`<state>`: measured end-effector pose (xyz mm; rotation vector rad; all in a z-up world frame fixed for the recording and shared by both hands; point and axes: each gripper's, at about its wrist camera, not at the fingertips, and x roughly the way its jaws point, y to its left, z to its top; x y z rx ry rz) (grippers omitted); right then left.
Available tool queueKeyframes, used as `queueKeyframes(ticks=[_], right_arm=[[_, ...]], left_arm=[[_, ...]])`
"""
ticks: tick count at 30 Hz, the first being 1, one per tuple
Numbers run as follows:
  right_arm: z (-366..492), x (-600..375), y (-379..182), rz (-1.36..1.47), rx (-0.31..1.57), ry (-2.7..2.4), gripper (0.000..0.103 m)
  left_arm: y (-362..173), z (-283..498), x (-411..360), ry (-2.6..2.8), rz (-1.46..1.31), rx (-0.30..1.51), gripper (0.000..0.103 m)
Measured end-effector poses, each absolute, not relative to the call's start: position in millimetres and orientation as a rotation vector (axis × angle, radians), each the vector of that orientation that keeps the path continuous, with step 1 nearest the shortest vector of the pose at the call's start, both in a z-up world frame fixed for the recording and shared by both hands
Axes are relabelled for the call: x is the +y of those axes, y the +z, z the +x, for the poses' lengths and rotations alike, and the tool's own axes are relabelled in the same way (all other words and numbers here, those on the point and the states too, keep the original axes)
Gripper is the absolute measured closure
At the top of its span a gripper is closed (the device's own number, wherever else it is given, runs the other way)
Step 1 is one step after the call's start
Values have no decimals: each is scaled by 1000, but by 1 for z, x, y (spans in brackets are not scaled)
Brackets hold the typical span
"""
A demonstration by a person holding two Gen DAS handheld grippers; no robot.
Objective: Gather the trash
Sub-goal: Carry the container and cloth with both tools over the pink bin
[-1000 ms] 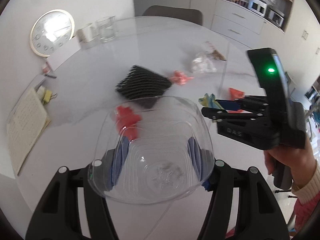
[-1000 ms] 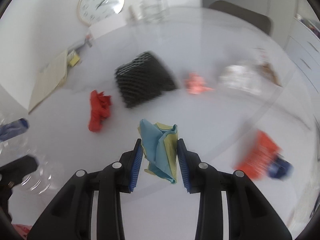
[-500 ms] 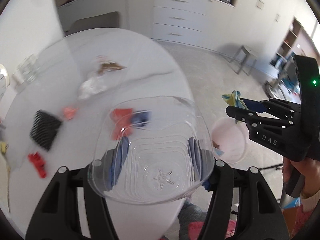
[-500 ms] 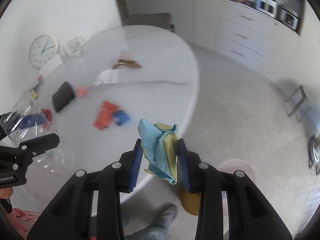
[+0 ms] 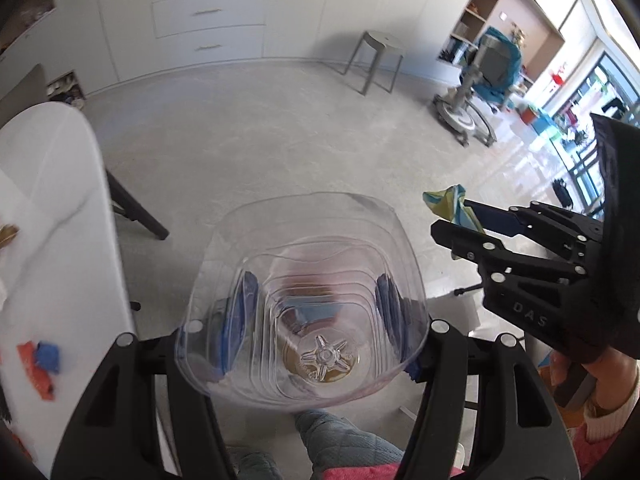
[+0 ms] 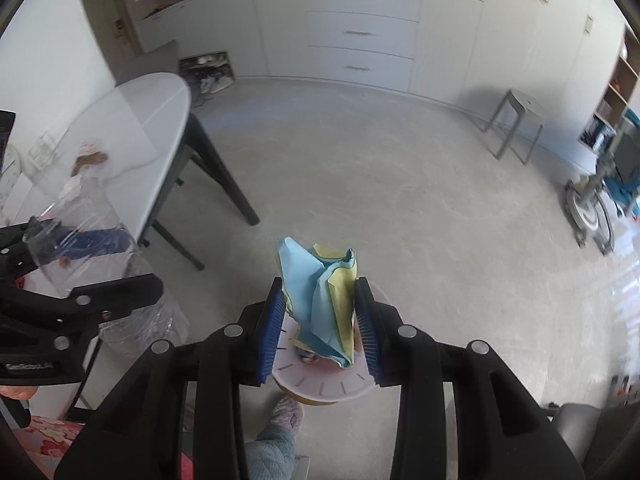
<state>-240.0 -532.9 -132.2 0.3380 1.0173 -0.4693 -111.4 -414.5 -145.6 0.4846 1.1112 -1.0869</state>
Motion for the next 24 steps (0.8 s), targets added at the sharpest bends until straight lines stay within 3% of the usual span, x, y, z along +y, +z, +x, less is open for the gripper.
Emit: queueKeyframes(ticks=[8,9,11,16,24], right_arm=[[-263,-568,-151,408,1018,-501,67],[-263,-570,-152,413,1018,-502,67],[-265,-575,-154,422,1017,-502,67],[-266,-579,-157,431,1015,-502,67],[-259,-576,-163,438,1024,-471,66]], left_arm=[[-186,-140,-474,-1129,591,1215,42],[-189,-142,-474,-1130,596,1223,41],[-195,-143,-479,-1116,612,1240,25],[-190,-146,-481,-1095,623,1208,11],[-169,-134,-467,-1041,603,1150,8]])
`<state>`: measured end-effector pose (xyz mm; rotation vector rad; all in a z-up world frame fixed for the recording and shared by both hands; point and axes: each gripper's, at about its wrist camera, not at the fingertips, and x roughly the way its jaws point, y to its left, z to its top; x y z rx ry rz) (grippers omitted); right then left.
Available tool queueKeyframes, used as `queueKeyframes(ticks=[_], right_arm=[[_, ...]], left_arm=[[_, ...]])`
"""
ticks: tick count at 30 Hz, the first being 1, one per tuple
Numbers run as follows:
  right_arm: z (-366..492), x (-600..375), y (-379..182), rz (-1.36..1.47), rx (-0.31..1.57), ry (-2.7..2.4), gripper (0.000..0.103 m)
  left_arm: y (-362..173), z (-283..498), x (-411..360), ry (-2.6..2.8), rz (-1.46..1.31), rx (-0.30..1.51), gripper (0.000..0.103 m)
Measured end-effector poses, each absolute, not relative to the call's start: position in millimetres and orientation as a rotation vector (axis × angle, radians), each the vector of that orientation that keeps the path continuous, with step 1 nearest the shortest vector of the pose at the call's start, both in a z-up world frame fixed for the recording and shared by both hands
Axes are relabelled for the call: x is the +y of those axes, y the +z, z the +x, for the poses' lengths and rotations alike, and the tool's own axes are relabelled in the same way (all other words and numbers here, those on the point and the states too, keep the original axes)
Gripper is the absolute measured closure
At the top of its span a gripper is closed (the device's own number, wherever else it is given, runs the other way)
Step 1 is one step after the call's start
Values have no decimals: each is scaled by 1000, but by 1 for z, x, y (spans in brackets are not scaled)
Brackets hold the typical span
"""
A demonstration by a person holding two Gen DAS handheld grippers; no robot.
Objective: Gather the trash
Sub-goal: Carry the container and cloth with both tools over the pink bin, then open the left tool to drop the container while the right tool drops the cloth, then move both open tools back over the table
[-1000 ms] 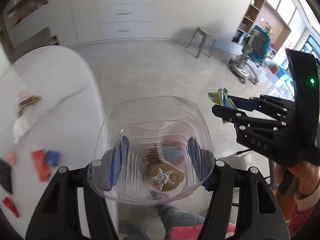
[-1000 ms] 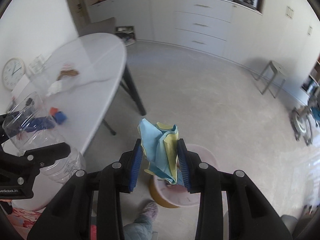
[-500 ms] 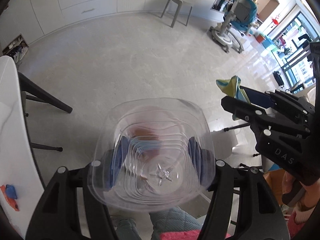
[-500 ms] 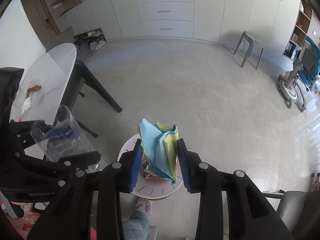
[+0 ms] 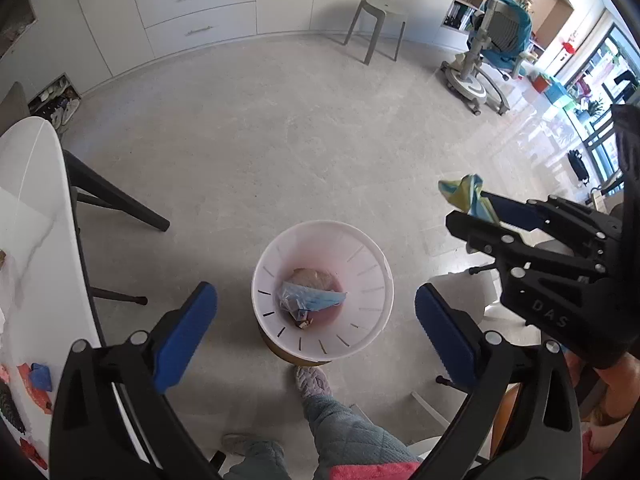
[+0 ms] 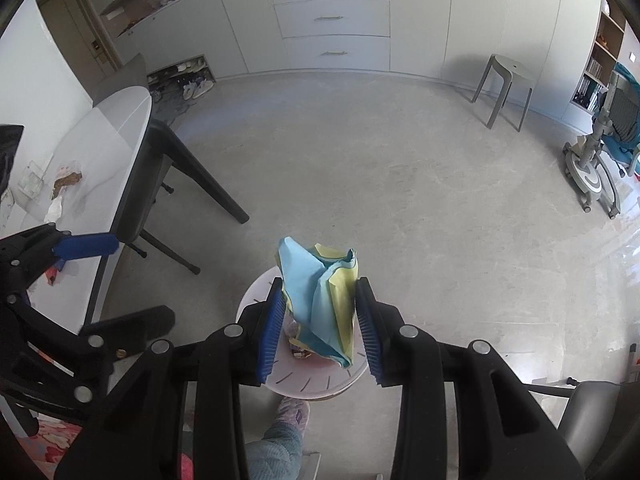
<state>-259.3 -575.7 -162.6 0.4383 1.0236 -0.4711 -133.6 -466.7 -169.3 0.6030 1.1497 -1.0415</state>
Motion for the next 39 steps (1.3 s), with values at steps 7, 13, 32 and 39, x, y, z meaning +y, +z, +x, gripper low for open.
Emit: queueKeyframes(ticks=[7,13,32,39], right_arm=[[-238,-563,-184,452,1069,-406,65],[-222,-554,-204,424,1127,-434,18],[-197,-513,-148,378,1039,-516,3],[-159,-446,-106,322,946,-391,3]], left_arm=[[-159,-124,-446,-1009,593,1119,8],[-151,-111,-422,-969,547,1128,8],[-117,-89,-353,-906,434,1081,8],[-94,-72,-265,-805,344,1038,8]])
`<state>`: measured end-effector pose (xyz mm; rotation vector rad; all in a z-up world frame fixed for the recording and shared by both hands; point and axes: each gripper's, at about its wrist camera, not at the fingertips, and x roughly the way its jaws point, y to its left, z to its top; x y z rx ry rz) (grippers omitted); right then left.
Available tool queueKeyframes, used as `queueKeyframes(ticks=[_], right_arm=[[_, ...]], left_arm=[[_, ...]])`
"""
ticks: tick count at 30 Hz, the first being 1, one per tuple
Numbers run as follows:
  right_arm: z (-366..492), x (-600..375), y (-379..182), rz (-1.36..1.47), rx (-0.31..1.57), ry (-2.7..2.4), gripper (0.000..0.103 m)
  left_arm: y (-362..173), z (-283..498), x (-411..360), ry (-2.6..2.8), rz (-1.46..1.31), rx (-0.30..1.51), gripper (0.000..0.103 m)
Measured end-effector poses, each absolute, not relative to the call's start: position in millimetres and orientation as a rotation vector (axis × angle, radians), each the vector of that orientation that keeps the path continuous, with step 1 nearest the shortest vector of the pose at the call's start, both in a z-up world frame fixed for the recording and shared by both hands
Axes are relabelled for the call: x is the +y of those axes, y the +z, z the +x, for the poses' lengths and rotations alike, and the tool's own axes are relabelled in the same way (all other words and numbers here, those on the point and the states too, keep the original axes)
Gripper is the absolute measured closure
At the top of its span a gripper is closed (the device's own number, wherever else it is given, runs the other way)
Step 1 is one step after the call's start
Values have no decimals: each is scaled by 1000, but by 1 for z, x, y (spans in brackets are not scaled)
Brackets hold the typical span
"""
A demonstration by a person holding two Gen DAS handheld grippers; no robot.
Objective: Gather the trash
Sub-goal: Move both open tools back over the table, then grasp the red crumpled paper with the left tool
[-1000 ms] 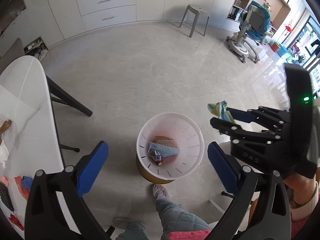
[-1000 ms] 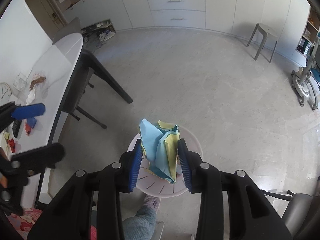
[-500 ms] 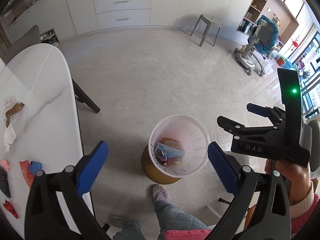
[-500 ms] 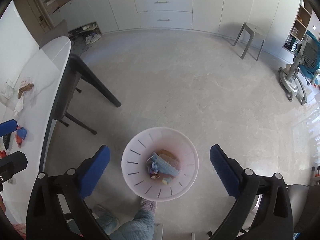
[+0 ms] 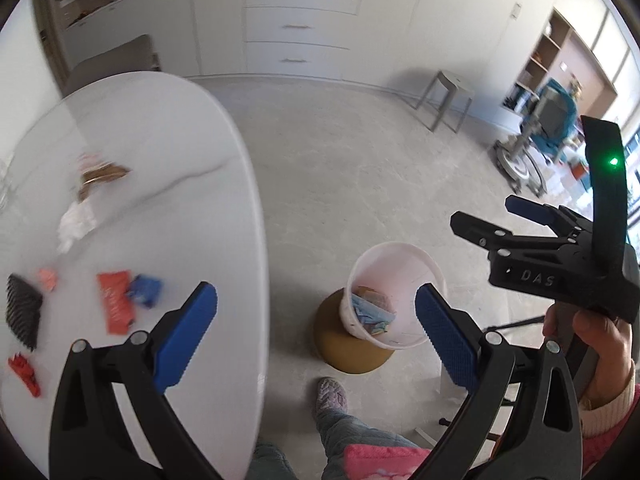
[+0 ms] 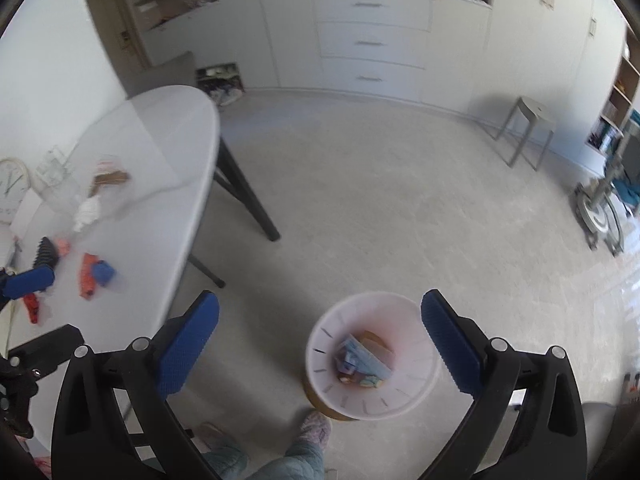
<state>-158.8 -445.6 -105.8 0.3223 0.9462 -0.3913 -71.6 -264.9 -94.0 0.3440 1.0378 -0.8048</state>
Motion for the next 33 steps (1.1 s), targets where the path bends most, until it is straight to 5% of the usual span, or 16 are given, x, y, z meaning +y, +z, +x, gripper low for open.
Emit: queueKeyframes(ticks=[17,33], right_arm=[[-14,-189,-97,73,970,111,2],[108,-49,-112,-72,1005,318,2]], left_arm=[[-105,8,40,-202,120,1032,8],[-163,103,139,-73,44,1072,8]])
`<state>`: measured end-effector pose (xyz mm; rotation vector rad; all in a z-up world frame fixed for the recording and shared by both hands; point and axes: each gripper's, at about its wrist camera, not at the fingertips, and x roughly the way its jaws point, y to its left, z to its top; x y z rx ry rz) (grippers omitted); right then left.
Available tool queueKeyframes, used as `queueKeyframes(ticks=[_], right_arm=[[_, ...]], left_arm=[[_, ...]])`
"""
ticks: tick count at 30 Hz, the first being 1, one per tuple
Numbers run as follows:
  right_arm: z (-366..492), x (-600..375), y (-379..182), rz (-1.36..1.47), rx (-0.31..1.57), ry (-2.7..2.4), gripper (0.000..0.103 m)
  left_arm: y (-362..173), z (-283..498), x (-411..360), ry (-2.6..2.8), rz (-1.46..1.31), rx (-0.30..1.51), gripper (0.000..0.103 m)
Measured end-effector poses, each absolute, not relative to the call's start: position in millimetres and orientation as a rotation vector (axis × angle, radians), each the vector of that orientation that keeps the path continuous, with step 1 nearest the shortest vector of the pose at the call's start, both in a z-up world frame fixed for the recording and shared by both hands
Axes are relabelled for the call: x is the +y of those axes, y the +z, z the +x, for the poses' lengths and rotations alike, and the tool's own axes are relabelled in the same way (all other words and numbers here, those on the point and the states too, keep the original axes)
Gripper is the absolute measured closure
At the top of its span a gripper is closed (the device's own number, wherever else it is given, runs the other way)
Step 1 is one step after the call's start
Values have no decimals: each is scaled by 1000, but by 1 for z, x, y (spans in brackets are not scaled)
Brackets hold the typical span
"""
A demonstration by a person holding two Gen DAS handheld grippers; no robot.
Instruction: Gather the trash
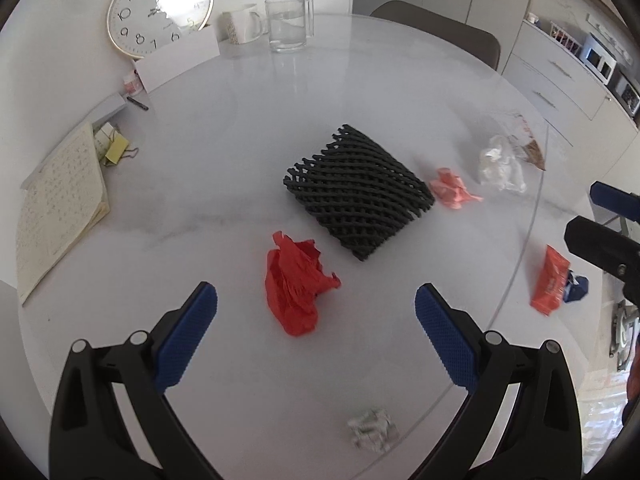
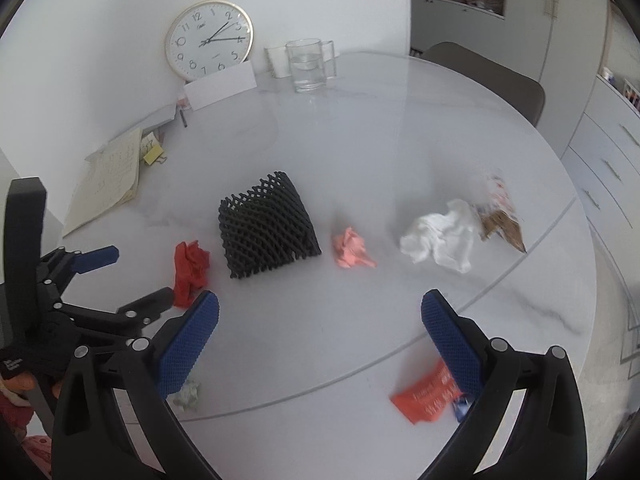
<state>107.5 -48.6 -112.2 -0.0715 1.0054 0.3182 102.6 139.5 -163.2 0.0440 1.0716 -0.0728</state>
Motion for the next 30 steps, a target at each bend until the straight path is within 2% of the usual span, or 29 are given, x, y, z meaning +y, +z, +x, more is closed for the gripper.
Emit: queueKeyframes(ticks=[3,7,9,10,11,18,28,30], right_arm=[[127,-38,-121,-94,1025,338,2],[146,-28,-132,-110,1043,362,2],[154,-25,-136,-108,1051,372,2],[157,-24,-138,-108,1055,377,2],[161,-21,-140,-108,1061,387,2],[192,14,-161,-166,1091,486,2],[254,73,-218,-285,1189,522,3],[256,78,-224,-289,1211,539,22]], left_arm=[[-179,118,140,-71,41,1086,9],[-202,133,138,-66,59,1132,25],[-213,138,139,-63,53,1154,39],[-218,141,139,-57,54,1168,54],[-222,142,141,-59,47,1180,64],[-218,138,160,-37,1,1165,66],[-176,112,208,21,-123,1119,66],[-172,108,213,33,-134,1108,65]])
